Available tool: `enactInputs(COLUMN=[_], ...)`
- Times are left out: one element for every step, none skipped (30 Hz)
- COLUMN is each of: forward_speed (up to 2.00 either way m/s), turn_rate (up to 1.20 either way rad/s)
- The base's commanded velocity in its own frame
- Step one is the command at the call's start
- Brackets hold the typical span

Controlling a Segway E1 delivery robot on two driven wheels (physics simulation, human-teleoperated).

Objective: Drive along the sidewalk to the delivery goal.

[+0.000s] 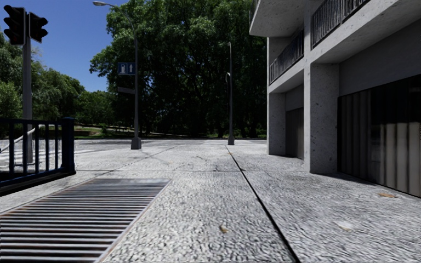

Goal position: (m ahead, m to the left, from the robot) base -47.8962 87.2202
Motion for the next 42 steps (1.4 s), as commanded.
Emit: enactInputs(forward_speed=[2.00,2.00,2.00,2.00,2.00,2.00,2.00,2.00,2.00,1.95,1.87,1.78,1.69,1.69,1.61,1.58,1.57,1.57,1.57,1.57,1.57,1.57,1.57,1.57,1.57,1.57,1.57,1.57,1.57,1.57,1.57,1.57,1.57,1.57,1.57,1.57,1.57,1.56,1.56,1.56,1.56,1.56], turn_rate=[0.14,0.17,0.17,0.19,0.20,0.20,0.20,0.20,0.20,0.21,0.21,0.22,0.22,0.22,0.23,0.27,0.28,0.28,0.28,0.28,0.28,0.28,0.28,0.28,0.28,0.28,0.28,0.28,0.28,0.28,0.28,0.28,0.28,0.28,0.28,0.28,0.28,0.28,0.28,0.28,0.28,0.28])
